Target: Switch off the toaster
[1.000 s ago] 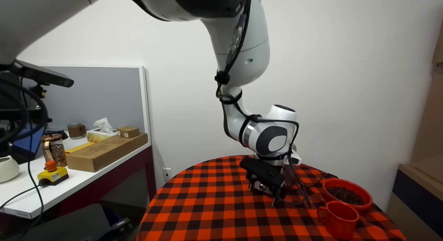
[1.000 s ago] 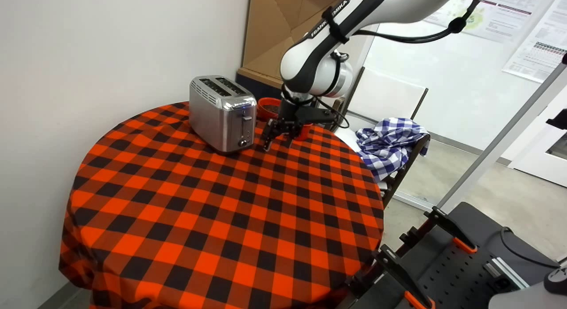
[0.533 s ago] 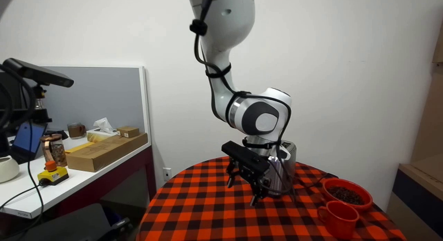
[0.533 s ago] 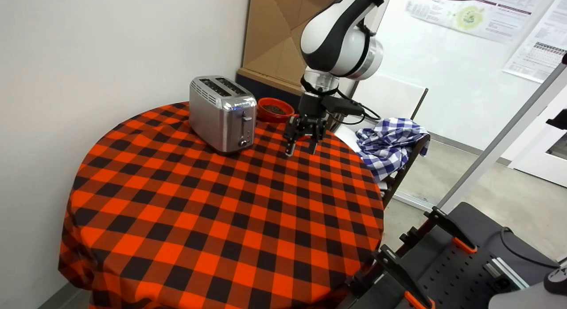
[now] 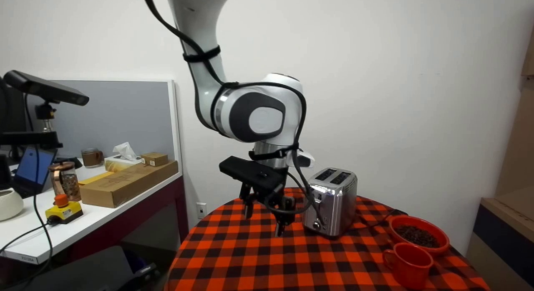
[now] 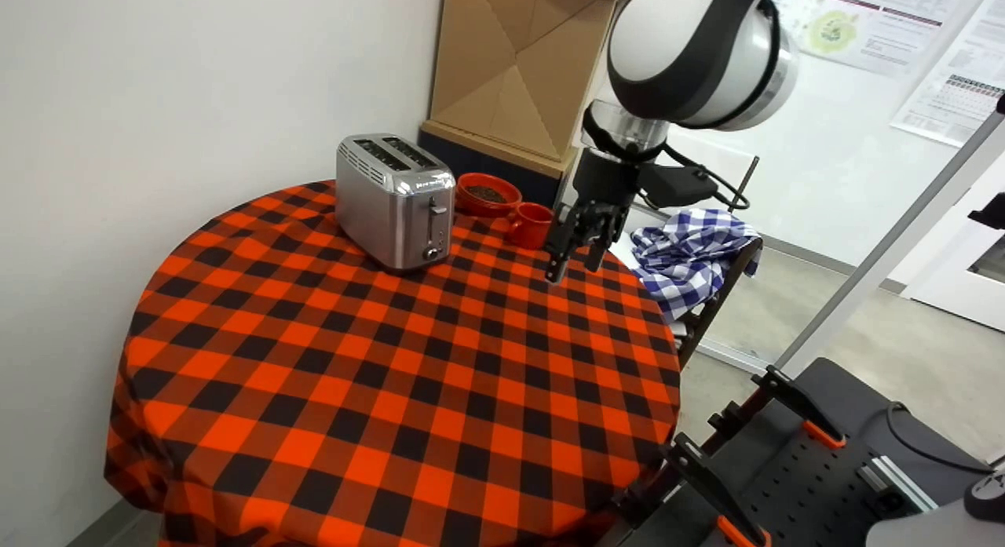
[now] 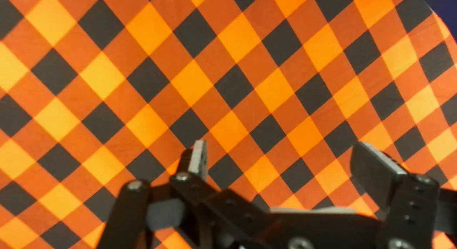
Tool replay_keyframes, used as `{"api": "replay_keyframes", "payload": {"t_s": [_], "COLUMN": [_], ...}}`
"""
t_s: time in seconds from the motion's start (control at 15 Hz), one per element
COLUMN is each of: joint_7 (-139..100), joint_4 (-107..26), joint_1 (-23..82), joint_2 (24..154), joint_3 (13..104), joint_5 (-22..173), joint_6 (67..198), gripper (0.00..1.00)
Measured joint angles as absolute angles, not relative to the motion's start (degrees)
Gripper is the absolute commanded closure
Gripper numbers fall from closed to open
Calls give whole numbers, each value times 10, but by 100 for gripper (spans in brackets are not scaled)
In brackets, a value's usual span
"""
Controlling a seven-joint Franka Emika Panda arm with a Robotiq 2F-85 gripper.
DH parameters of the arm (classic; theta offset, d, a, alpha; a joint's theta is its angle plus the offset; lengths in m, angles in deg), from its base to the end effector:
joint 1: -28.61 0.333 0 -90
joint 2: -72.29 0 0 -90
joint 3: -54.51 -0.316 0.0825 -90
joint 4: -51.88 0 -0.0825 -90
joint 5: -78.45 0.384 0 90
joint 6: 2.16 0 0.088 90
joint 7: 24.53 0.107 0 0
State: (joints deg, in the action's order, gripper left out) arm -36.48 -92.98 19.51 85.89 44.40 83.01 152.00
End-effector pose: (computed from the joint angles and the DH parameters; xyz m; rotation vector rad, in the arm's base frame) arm 0.4523 0.0094 0.1821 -3.0512 -0.2292 0.1002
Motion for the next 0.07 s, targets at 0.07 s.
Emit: {"api": "replay_keyframes", "payload": {"t_s": [0.07], "joint_7": [-365], "joint_4": [-959], "joint_1": [198], "joint_2": [833], "joint_3": [445], "joint_5": [830], "joint_6": [1528], "gripper": [0]}}
